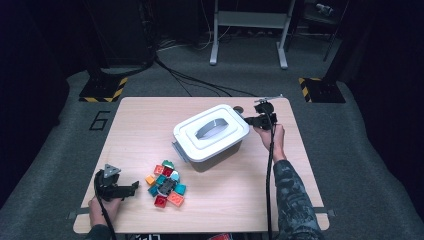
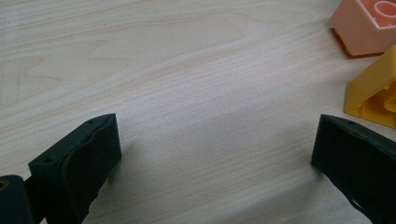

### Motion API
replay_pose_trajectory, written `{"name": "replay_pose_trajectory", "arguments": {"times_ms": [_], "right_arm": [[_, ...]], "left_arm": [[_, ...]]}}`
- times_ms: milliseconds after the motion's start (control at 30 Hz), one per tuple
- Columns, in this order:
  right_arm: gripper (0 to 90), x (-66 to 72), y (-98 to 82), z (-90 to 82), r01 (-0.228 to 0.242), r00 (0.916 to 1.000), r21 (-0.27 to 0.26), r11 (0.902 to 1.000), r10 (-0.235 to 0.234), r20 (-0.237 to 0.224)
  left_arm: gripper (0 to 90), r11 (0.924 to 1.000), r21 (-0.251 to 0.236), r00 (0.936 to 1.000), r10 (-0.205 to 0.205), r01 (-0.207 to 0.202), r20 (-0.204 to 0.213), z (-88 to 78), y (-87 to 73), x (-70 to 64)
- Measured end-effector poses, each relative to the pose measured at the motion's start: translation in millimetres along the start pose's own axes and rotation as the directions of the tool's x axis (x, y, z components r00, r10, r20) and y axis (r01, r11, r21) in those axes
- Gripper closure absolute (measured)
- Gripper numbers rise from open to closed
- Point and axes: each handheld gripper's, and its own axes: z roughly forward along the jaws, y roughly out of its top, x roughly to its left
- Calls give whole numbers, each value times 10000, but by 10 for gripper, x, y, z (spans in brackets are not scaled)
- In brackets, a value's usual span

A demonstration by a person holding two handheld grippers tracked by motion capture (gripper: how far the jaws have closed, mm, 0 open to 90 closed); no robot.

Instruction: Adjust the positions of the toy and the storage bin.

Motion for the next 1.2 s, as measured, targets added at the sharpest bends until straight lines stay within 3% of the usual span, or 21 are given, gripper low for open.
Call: {"name": "replay_pose_trajectory", "arguments": {"times_ms": [300, 533, 833, 967, 1067, 1200], "right_arm": [[832, 88, -177, -185, -296, 9971, -29, 9996, 297, 706], [829, 131, -345, -334, -673, 9940, -54, 9977, 675, 859], [815, 162, -562, -517, -550, 9947, -117, 9984, 558, 858], [794, 153, -539, -517, -385, 9959, -208, 9990, 401, 816], [786, 127, -441, -495, -137, 9954, -424, 9990, 176, 938], [779, 99, -313, -415, 82, 9951, -317, 9995, -50, 985]], "left_arm": [[11, 10000, 1, 10000, 8, -8, 11, -1, 0, 0], [11, 10000, 36, 10000, 14, -14, 4, -3, 1, 0], [11, 10000, 47, 10000, 24, -24, 9, -4, 2, 1], [11, 10000, 43, 10000, 13, -13, 9, -4, 2, 1], [12, 10000, 42, 10000, 15, -15, 8, -4, 2, 1], [12, 10000, 33, 10000, 13, -13, 15, -3, 1, 1]]}}
